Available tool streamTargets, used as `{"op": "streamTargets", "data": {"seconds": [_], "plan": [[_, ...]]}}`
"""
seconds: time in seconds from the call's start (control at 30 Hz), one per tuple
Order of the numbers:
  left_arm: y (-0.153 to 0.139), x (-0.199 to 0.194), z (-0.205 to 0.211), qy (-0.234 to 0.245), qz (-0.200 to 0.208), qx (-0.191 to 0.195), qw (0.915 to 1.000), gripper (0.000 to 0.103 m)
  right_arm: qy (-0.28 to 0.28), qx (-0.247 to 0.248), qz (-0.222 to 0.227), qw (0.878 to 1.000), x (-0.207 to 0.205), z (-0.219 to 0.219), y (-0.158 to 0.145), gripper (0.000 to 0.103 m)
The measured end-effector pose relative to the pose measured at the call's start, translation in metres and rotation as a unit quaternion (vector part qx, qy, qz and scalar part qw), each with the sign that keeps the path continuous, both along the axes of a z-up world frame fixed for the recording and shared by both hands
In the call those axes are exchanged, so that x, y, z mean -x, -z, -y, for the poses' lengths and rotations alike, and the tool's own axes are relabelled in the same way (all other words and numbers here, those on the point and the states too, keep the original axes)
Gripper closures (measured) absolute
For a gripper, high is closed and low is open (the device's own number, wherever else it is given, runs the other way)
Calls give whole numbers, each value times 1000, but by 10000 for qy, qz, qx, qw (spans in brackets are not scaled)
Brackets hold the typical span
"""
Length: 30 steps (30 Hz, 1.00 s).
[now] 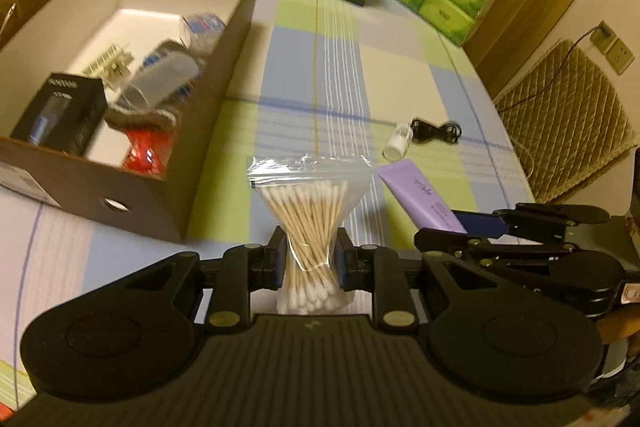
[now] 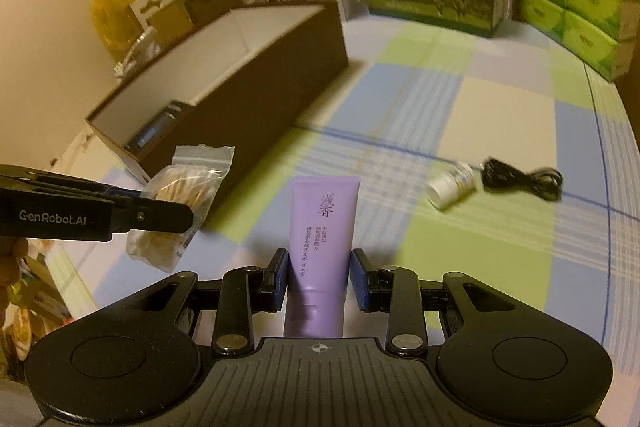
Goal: Organize objects
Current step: 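Carry swab bag and purple tube into the cardboard box and lower them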
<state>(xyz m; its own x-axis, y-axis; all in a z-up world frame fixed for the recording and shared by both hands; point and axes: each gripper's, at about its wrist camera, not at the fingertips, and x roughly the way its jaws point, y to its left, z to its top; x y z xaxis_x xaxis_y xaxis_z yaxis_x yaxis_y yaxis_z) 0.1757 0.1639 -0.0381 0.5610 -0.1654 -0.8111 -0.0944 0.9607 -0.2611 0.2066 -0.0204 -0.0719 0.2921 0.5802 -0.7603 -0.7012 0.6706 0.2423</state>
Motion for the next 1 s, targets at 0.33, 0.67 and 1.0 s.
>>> {"op": "streamTargets", "data": {"seconds": [0.33,0.67,1.0], "plan": [[-36,10,-53,-313,419,-50,9986,83,-144,-530,22,9985,7,-47,-32,73],[-56,5,-121,-666,604,-303,9955,83,-416,-849,86,9955,3,-121,-52,73],[-56,-32,-169,-632,567,-682,9940,83,-356,-746,328,9960,-25,-188,-53,73]]}}
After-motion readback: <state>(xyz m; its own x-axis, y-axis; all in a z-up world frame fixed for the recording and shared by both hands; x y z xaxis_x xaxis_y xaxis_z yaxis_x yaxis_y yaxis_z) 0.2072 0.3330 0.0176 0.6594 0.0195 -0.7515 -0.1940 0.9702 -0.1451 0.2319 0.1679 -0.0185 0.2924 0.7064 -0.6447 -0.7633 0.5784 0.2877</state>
